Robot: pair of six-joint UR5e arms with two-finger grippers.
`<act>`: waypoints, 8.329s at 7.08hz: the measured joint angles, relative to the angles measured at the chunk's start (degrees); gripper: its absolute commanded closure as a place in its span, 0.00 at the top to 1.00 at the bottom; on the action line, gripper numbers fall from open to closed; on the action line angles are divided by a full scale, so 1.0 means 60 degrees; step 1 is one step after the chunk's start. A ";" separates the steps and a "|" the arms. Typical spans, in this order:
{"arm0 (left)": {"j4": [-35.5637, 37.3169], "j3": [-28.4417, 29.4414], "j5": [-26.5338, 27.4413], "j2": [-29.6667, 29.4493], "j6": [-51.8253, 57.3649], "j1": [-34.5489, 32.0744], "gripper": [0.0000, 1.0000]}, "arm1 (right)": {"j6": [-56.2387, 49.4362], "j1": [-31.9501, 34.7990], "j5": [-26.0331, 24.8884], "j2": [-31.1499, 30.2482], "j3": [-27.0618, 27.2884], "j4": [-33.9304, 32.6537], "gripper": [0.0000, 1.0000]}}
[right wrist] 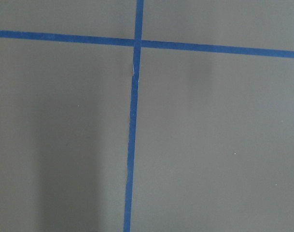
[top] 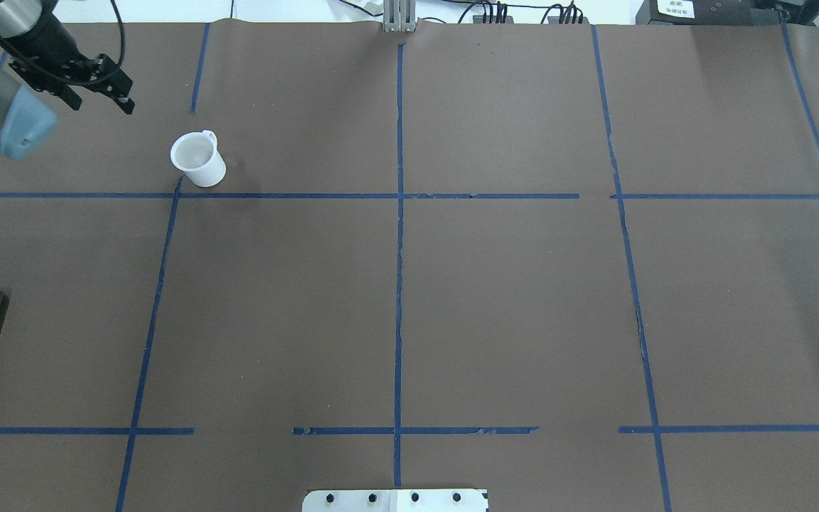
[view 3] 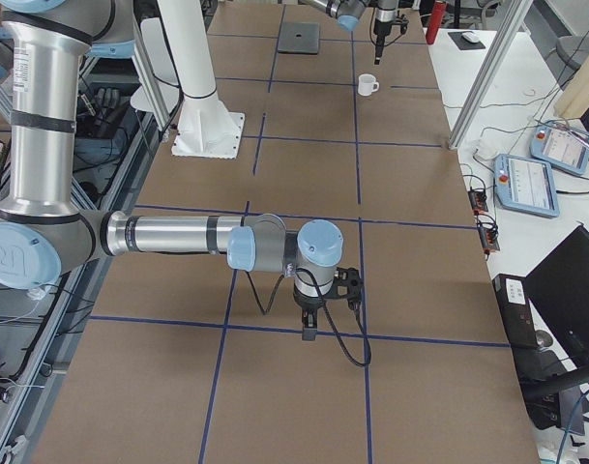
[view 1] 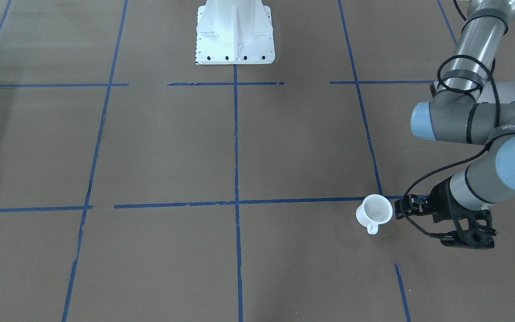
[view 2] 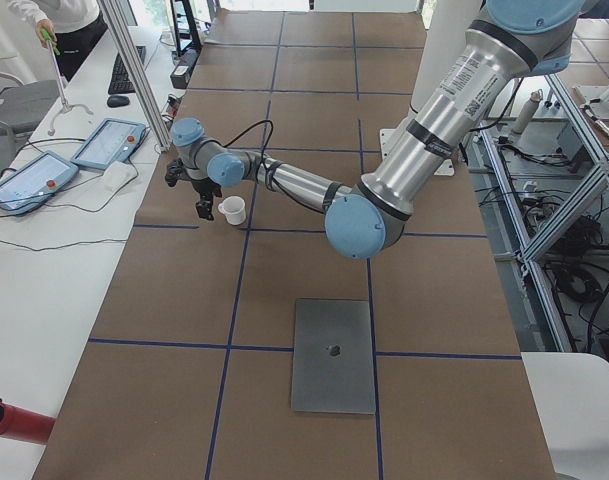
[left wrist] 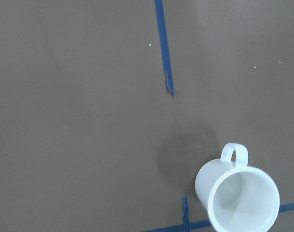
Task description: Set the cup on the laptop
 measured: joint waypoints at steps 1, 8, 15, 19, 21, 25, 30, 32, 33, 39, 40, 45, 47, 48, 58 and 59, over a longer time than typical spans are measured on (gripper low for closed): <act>-0.0315 0.0575 0.0152 -0.0390 -0.0380 0.0166 0.94 | 0.0000 0.0000 0.0000 0.0002 0.0000 -0.0003 1.00; -0.1964 0.2379 0.0257 -0.0950 -0.1102 0.0925 0.46 | 0.0000 0.0000 -0.0004 0.0001 0.0000 0.0000 1.00; -0.0988 0.0316 0.0242 0.0425 -0.0900 0.0144 0.00 | 0.0000 0.0000 0.0000 -0.0004 0.0000 0.0000 1.00; -0.0919 -0.3877 0.0143 0.5762 0.1113 -0.1068 0.00 | 0.0000 0.0000 0.0000 0.0000 0.0000 -0.0003 1.00; -0.2102 -0.4465 0.0130 0.8115 0.1700 -0.1342 0.00 | -0.0001 0.0000 0.0000 0.0006 0.0000 -0.0004 1.00; -0.3847 -0.3770 0.0149 0.9034 0.0625 -0.1349 0.00 | 0.0000 0.0000 -0.0001 -0.0003 0.0000 -0.0004 1.00; -0.4910 -0.2964 0.0140 0.9034 0.0093 -0.1265 0.00 | 0.0000 0.0000 0.0000 -0.0004 0.0000 0.0000 1.00; -0.4867 -0.2944 0.0072 0.9029 0.0062 -0.1231 0.00 | 0.0000 0.0000 0.0000 -0.0003 0.0000 0.0000 1.00; -0.4849 -0.2921 -0.0048 0.9023 0.0056 -0.1191 0.00 | 0.0000 0.0000 0.0000 -0.0003 0.0000 -0.0003 1.00; -0.4875 -0.2722 -0.0288 0.8914 0.0169 -0.0836 1.00 | 0.0000 0.0000 -0.0001 -0.0003 0.0000 0.0000 1.00; -0.4847 -0.2870 -0.0644 0.8861 0.0184 -0.0842 1.00 | 0.0000 0.0000 0.0000 -0.0003 0.0000 0.0000 1.00; -0.1428 -0.3737 -0.1609 0.7504 0.3124 -0.2451 1.00 | 0.0000 0.0001 0.0000 -0.0003 0.0000 -0.0004 1.00; 0.2164 -0.3849 -0.0370 0.5664 0.5466 -0.3860 1.00 | 0.0000 0.0000 0.0000 -0.0003 0.0000 -0.0001 1.00; 0.3029 -0.3833 -0.0119 0.5099 0.5988 -0.4275 1.00 | 0.0000 0.0000 0.0000 -0.0003 0.0000 -0.0003 1.00; 0.3514 -0.3733 -0.0636 0.4788 0.6331 -0.4507 1.00 | 0.0000 0.0000 -0.0001 -0.0003 0.0000 -0.0004 1.00; 0.3519 -0.3735 -0.0637 0.4786 0.6334 -0.4509 1.00 | 0.0000 0.0000 0.0000 -0.0003 0.0000 -0.0002 1.00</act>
